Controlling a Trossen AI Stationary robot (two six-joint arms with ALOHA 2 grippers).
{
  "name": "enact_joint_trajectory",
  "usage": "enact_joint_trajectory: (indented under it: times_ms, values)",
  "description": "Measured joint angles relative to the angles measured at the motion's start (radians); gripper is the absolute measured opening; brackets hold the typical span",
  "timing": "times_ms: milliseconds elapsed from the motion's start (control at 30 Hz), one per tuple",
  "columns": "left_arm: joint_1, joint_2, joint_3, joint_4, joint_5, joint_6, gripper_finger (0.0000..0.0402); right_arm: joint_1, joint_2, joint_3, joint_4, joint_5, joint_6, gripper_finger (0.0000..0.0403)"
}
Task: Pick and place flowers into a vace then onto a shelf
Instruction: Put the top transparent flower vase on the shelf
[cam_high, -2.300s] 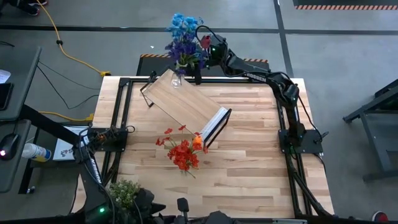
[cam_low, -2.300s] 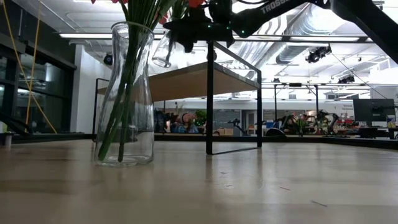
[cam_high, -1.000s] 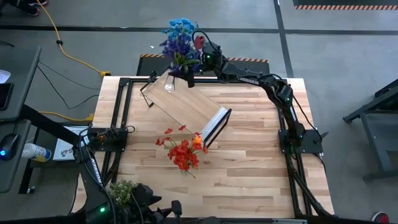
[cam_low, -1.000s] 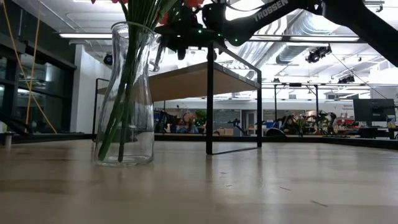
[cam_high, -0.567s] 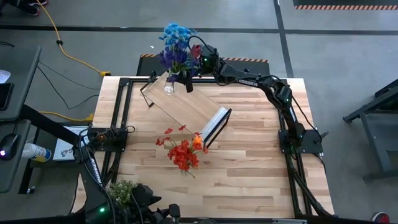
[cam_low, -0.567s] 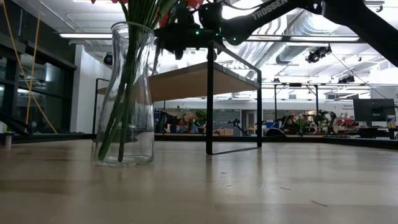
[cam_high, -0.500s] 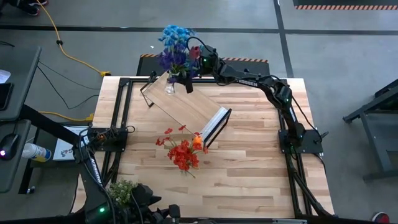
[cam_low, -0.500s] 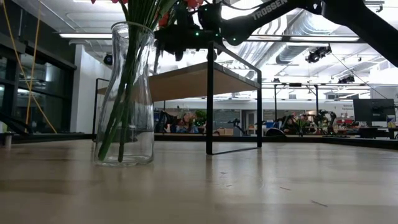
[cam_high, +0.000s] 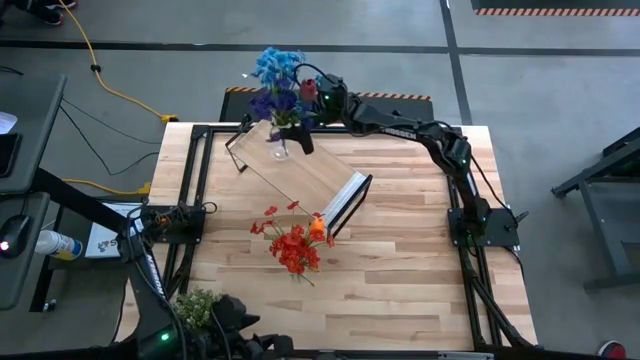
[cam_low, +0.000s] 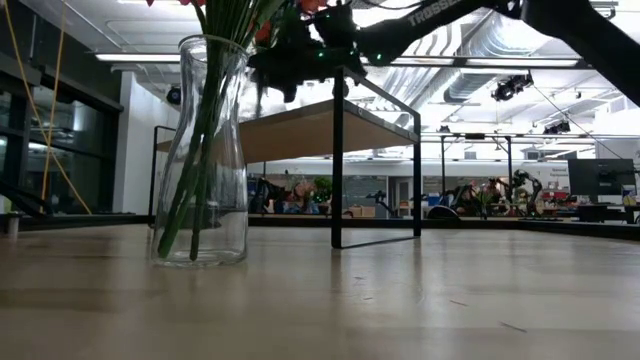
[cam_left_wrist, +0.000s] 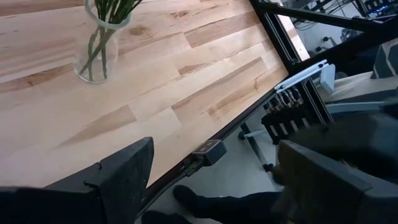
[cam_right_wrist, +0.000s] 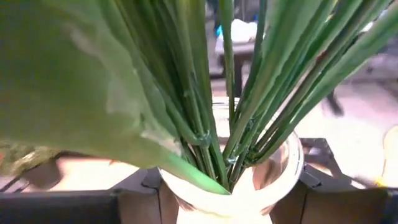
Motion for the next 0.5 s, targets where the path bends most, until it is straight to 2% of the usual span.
enact_joint_trajectory:
  times_ms: [233, 400, 500]
  values:
    - [0.000, 0.000, 0.000, -0.002, 0.000, 0.000, 0.0376, 0.013, -0.081, 0.000, -0.316, 0.009, -0.190, 0.0165]
    - [0.000, 0.000, 0.000, 0.001, 0.000, 0.000, 0.0376, 0.011, -0.127, 0.000, -0.388, -0.072, -0.230, 0.0165]
    - [0.000, 0.000, 0.000, 0.008, 0.000, 0.000, 0.0376, 0.011, -0.148, 0.000, -0.432, -0.077, -0.247, 0.0165]
